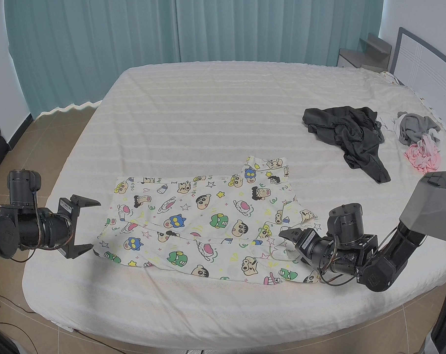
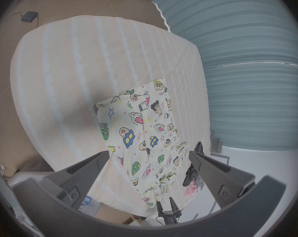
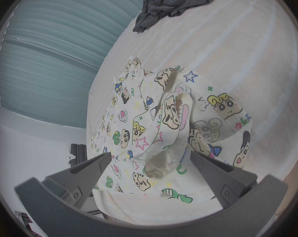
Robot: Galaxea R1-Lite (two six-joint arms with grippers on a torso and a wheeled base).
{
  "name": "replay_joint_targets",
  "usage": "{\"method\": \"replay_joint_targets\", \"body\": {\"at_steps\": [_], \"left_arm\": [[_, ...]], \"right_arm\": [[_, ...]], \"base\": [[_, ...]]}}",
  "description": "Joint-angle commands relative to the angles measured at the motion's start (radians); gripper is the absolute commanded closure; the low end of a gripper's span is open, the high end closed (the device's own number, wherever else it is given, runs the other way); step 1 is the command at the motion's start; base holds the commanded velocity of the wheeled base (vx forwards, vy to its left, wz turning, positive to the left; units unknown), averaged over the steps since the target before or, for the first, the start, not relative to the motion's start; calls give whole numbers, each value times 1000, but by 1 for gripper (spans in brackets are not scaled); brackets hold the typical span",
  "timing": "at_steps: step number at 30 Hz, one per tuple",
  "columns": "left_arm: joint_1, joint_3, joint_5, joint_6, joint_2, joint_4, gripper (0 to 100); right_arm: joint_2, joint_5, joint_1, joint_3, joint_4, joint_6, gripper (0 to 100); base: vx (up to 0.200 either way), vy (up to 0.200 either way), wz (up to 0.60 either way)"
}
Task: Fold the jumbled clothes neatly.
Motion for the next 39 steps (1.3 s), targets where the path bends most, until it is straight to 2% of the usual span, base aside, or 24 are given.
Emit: {"method": "replay_joint_targets", "body": {"at_steps": [1, 12, 19, 39], "left_arm": [[1, 25, -1, 1, -6, -12, 0], [-2, 31, -1, 1, 16, -14, 0], [0, 31, 0, 1, 20, -14, 0], [0, 33, 6, -1, 49, -42, 0]], "right_arm": [[25, 6, 1, -1, 0, 5, 0], [51, 4, 1, -15, -2, 8, 0], [89, 7, -6, -70, 4, 40, 0], [110, 6, -17, -70, 9, 46, 0]], "base": [[0, 0, 0], [0, 0, 0], [0, 0, 0], [0, 0, 0]]}}
